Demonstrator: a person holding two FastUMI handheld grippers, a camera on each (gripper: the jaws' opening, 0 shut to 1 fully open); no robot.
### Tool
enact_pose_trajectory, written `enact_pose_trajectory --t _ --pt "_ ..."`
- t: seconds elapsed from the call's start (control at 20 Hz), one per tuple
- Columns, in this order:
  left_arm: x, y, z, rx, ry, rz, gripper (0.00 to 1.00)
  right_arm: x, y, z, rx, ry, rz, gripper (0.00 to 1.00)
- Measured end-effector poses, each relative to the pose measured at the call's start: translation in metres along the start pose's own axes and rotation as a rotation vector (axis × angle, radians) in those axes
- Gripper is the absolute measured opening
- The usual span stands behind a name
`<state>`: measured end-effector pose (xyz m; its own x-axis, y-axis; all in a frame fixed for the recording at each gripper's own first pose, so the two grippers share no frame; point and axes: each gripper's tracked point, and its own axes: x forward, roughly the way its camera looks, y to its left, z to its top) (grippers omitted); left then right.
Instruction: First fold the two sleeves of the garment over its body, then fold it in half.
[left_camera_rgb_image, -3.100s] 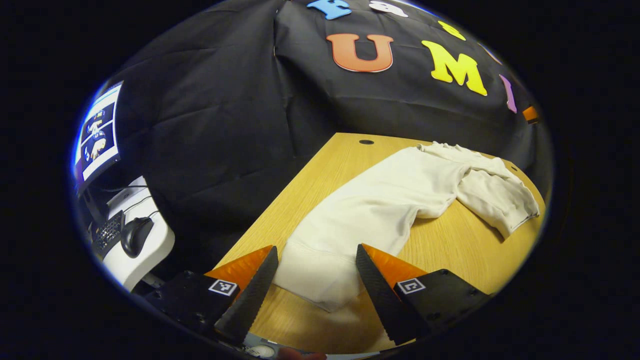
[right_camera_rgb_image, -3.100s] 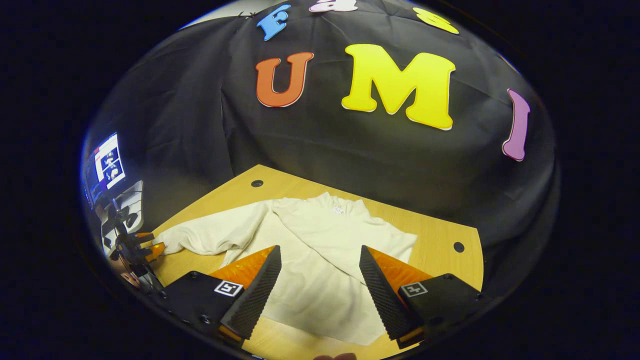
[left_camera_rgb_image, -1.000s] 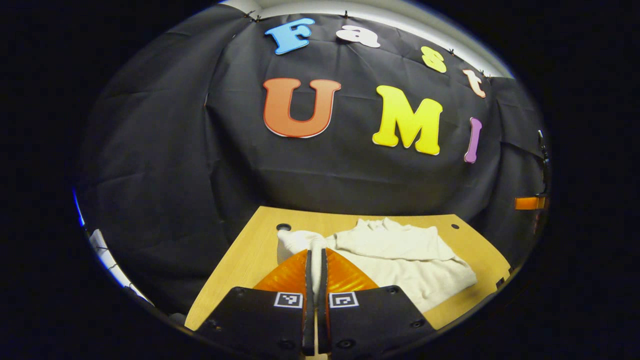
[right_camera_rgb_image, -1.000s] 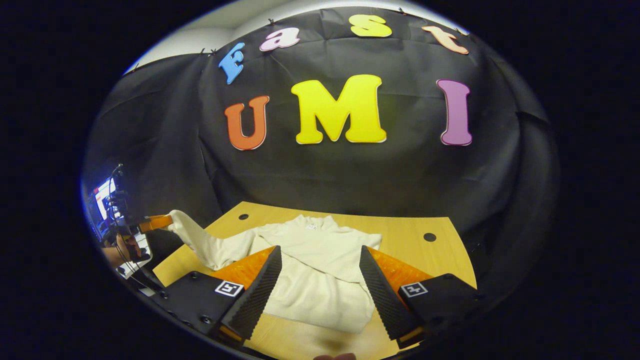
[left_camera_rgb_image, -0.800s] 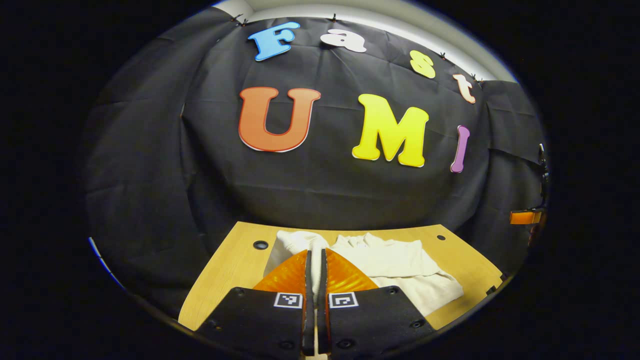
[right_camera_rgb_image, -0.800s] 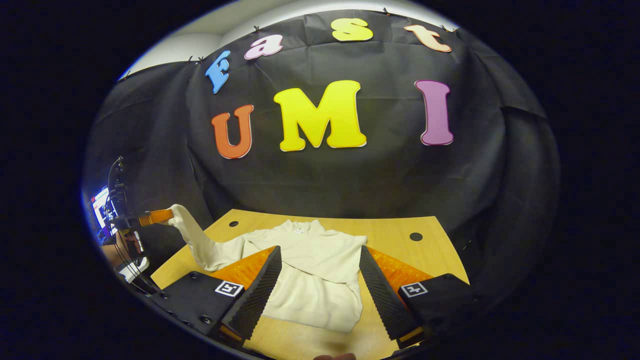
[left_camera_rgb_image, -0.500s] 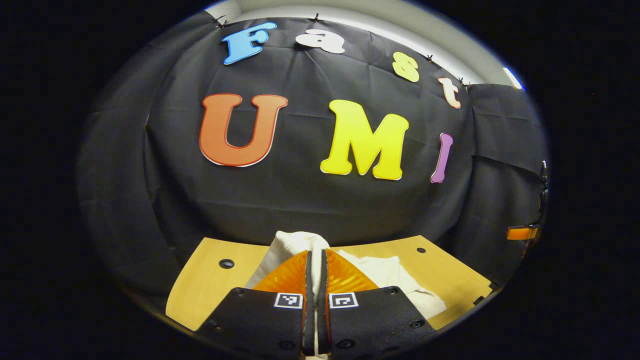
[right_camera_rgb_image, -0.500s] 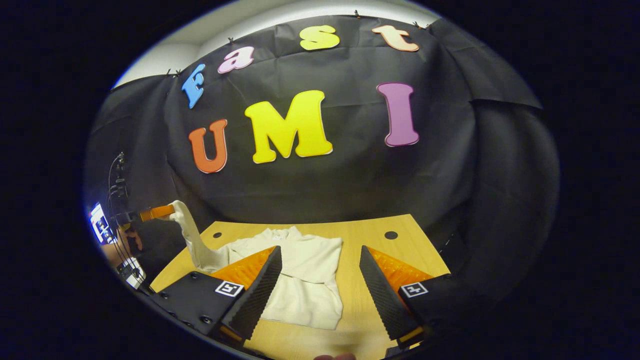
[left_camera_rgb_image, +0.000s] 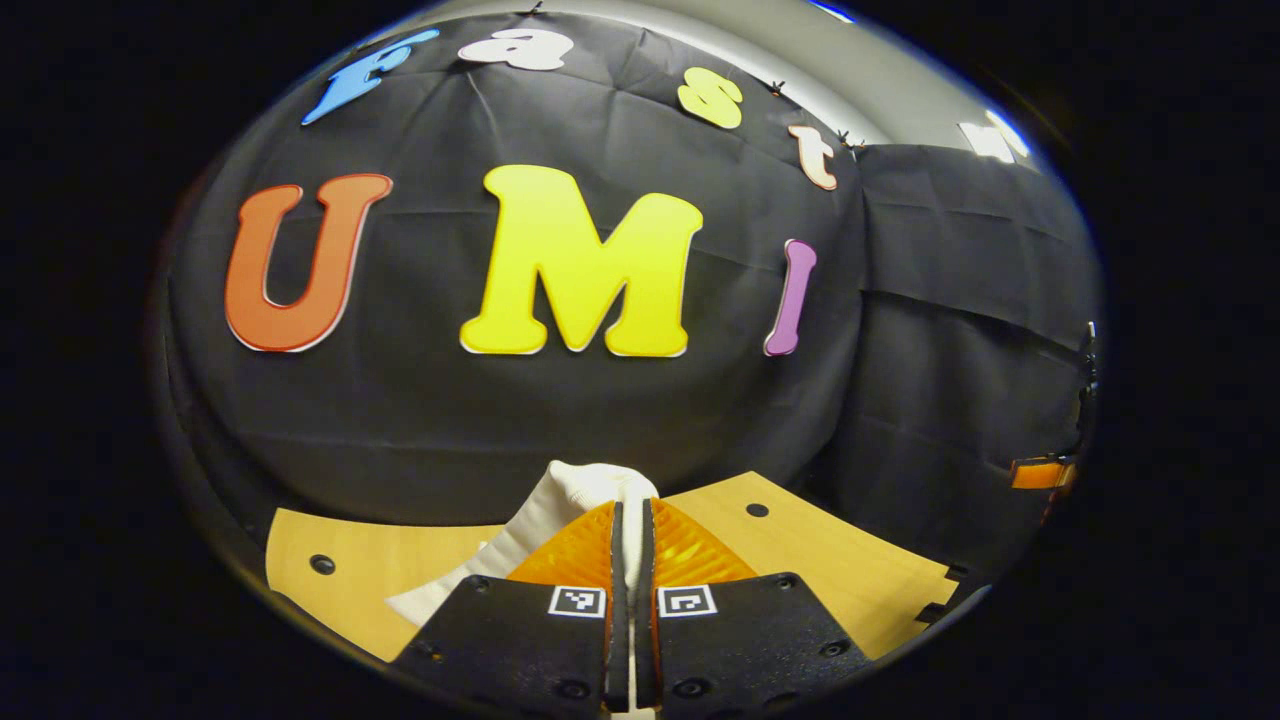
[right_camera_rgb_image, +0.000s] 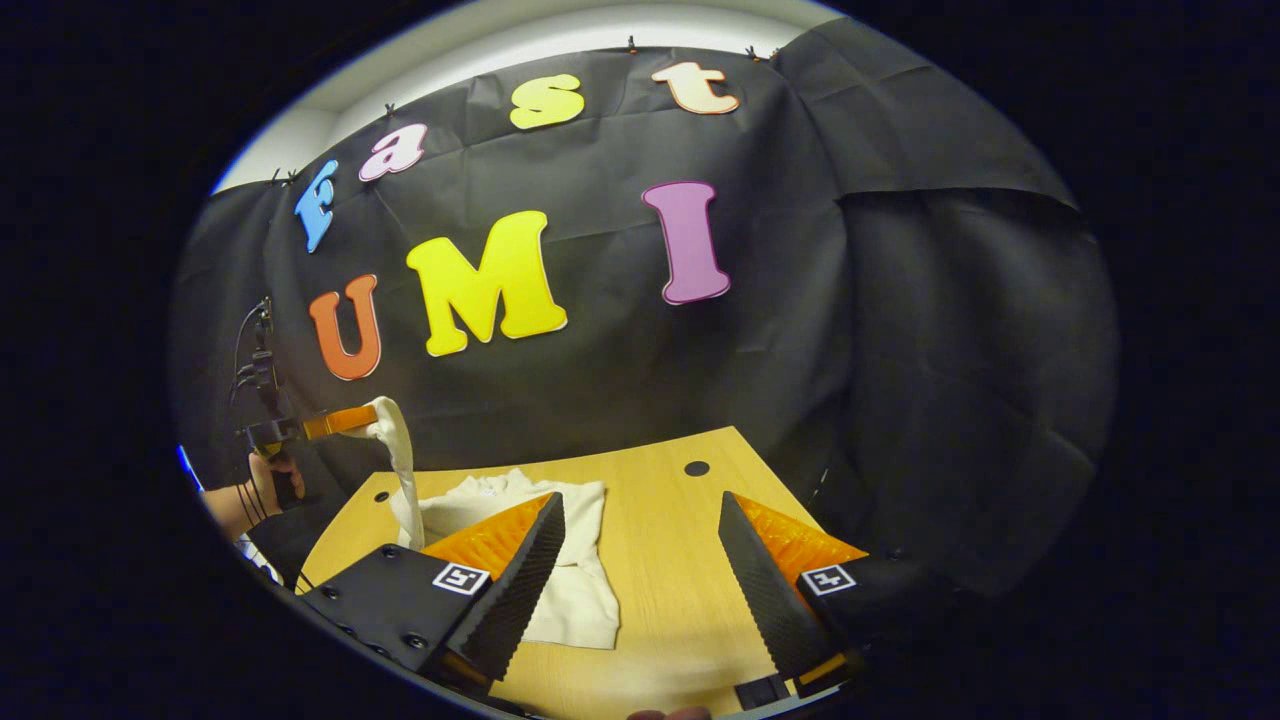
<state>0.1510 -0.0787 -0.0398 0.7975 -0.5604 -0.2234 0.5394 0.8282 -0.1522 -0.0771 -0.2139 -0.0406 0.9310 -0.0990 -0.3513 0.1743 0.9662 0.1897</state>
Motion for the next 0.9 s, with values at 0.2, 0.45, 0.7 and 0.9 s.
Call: enact_pose_trajectory --t 0.2,0.45,0.7,0.9 --pt "0.049 -0.039 -0.03 -0.006 0.073 -0.088 0.05 -0.013 -0.03 -0.009 0.016 0.016 -0.079 0.97" --pt "0.098 -0.061 -0.09 -0.065 0.19 -0.116 0.05 -0.022 -0.054 -0.02 0.008 0.052 -0.139 0.97" --pt "0.139 -0.071 -0.144 -0.065 0.259 -0.072 0.05 -0.032 -0.068 -0.035 0.03 0.092 -0.188 0.97" --pt "0.174 -0.081 -0.183 -0.052 0.306 -0.056 0.05 -0.042 -0.073 -0.05 0.015 0.14 -0.216 0.97"
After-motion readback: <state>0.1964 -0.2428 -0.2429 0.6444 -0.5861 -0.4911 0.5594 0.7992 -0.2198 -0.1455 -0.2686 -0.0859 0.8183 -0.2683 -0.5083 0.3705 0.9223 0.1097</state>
